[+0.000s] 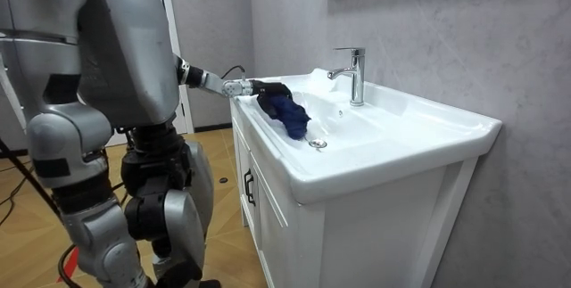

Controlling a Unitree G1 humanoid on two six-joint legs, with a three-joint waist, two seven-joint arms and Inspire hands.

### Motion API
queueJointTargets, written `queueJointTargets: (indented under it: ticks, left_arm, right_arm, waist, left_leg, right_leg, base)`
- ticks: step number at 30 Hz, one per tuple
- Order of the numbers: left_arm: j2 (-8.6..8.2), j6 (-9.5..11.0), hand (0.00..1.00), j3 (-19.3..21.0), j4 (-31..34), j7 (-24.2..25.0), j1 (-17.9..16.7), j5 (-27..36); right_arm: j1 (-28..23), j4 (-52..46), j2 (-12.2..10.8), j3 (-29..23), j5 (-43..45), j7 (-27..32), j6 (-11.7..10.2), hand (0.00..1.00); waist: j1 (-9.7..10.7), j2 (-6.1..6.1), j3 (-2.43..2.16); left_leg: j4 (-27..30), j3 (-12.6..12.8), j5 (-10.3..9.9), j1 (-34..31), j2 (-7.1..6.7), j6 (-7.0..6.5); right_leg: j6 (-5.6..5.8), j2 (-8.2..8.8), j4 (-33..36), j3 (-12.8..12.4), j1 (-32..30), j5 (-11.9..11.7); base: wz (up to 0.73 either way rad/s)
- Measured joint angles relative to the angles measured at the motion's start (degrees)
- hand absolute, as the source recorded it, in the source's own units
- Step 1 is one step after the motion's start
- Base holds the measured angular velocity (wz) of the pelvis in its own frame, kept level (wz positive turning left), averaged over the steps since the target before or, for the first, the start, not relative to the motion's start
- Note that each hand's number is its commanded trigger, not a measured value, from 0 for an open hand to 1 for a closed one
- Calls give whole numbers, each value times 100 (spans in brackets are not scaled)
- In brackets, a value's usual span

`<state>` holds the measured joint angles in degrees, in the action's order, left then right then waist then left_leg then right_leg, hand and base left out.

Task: Wipe basin

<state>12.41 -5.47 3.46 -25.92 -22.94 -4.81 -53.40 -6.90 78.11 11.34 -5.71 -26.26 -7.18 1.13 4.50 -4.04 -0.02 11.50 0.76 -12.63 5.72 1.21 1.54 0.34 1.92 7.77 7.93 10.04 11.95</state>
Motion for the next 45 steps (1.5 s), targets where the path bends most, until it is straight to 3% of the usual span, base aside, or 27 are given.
queueJointTargets:
  ticks: [10, 21, 30, 38, 45]
  left_arm:
    - [187, -51, 100, 47, -89, 200, 0, -931]
    - [188, -226, 100, 87, -97, 361, 23, -1568]
    - [204, -598, 100, 50, -95, 843, 106, -2028]
    - [212, -1089, 100, -324, -70, 1599, 247, -2108]
    - [231, -1187, 100, -383, 7, 1988, 284, -2103]
  right_arm:
    - [-136, -30, 79, -7, 29, -56, 22, 0]
    - [-199, -48, 103, -4, 207, 86, 120, 0]
    - [-111, -31, 144, -2, 1214, 297, 278, 0]
    - [0, 37, 192, 10, 1607, 412, 545, 0]
    - [-12, 122, 199, 8, 1776, 513, 620, 0]
  waist:
    - [-9, -27, 7]
    - [-6, -68, 26]
    - [199, -113, 25]
    - [343, -112, 42]
    - [369, -104, 47]
  left_leg:
    - [0, 66, 0, 8, 8, 0]
    - [5, 169, 0, -10, 21, 0]
    - [11, 167, 0, -4, 19, 0]
    - [14, 170, 0, -16, 16, -1]
    - [-12, 181, 0, -5, 14, -1]
  right_leg:
    - [0, -4, 3, -93, -18, 0]
    - [0, -6, 47, -156, -103, 0]
    - [1, -4, 49, -157, -91, 2]
    - [2, 0, 15, -156, -93, 3]
    - [4, 0, -2, -180, -94, 6]
  base:
    - [-2]
    - [-4]
    - [-1]
    - [0]
    - [0]
